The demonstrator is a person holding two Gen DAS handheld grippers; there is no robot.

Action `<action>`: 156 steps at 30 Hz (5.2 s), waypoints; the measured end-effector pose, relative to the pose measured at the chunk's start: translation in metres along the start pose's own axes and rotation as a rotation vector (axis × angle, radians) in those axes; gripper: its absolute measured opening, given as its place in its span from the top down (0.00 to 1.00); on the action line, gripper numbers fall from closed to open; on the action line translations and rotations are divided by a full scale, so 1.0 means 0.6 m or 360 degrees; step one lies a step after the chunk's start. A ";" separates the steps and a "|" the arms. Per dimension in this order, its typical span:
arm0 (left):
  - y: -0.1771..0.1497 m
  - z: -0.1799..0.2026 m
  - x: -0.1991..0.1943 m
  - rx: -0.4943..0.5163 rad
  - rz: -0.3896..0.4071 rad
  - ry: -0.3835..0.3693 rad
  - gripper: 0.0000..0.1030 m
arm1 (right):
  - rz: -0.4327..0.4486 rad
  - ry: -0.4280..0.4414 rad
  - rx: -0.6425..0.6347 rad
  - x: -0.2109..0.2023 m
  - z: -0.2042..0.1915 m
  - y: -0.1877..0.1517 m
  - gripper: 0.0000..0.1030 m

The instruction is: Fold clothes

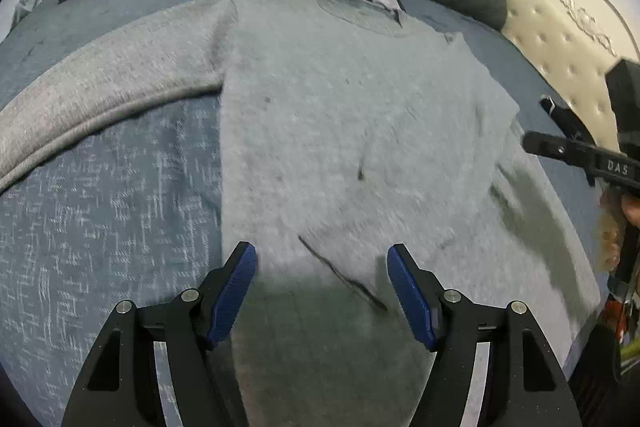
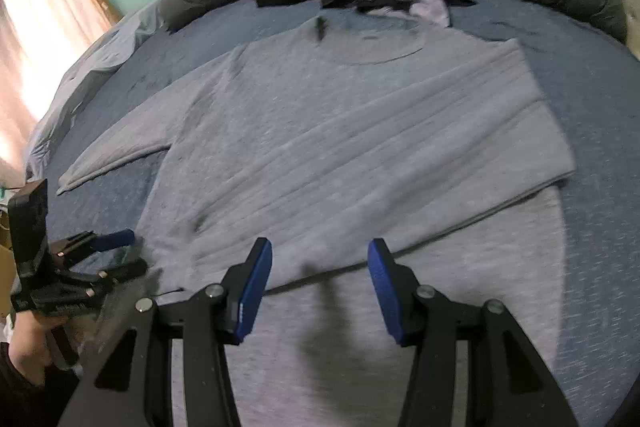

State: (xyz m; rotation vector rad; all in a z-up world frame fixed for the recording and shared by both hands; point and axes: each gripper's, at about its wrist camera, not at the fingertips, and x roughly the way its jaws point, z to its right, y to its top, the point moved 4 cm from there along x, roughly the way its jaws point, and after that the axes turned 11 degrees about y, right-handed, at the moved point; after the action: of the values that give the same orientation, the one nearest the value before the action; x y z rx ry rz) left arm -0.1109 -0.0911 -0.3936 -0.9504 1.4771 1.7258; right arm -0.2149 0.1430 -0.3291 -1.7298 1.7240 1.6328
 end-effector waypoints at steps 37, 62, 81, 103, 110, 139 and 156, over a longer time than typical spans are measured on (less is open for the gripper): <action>0.043 -0.043 -0.003 -0.0062 0.0120 -0.0092 0.97 | -0.0007 -0.0439 0.0172 -0.022 0.318 0.023 0.50; 0.038 -0.045 0.033 -0.0078 0.0043 -0.0118 0.97 | 0.0245 -0.0503 0.0130 -0.035 0.394 0.084 0.97; 0.036 -0.043 0.036 -0.0079 0.0007 -0.0115 0.97 | 0.0248 -0.0273 0.0327 -0.018 0.387 0.083 1.00; 0.027 -0.042 0.047 -0.0138 -0.0021 -0.0159 0.97 | 0.0268 -0.0293 0.0232 0.024 0.363 0.269 0.90; 0.024 -0.040 0.051 -0.0119 -0.0028 -0.0154 0.97 | 0.0209 -0.0401 0.0252 0.069 0.388 0.339 0.52; 0.027 -0.031 0.052 -0.0114 -0.0048 -0.0126 0.97 | 0.0408 -0.0408 0.0264 -0.005 0.378 0.309 0.90; 0.019 -0.070 -0.007 -0.0308 0.0010 -0.0038 0.91 | 0.0372 0.0122 0.0089 -0.059 0.088 -0.008 0.88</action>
State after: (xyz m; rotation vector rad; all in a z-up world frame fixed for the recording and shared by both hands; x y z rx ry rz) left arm -0.1141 -0.1344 -0.3885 -1.0206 1.3166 1.9043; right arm -0.2284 0.2051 -0.3239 -1.6376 2.0545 1.6083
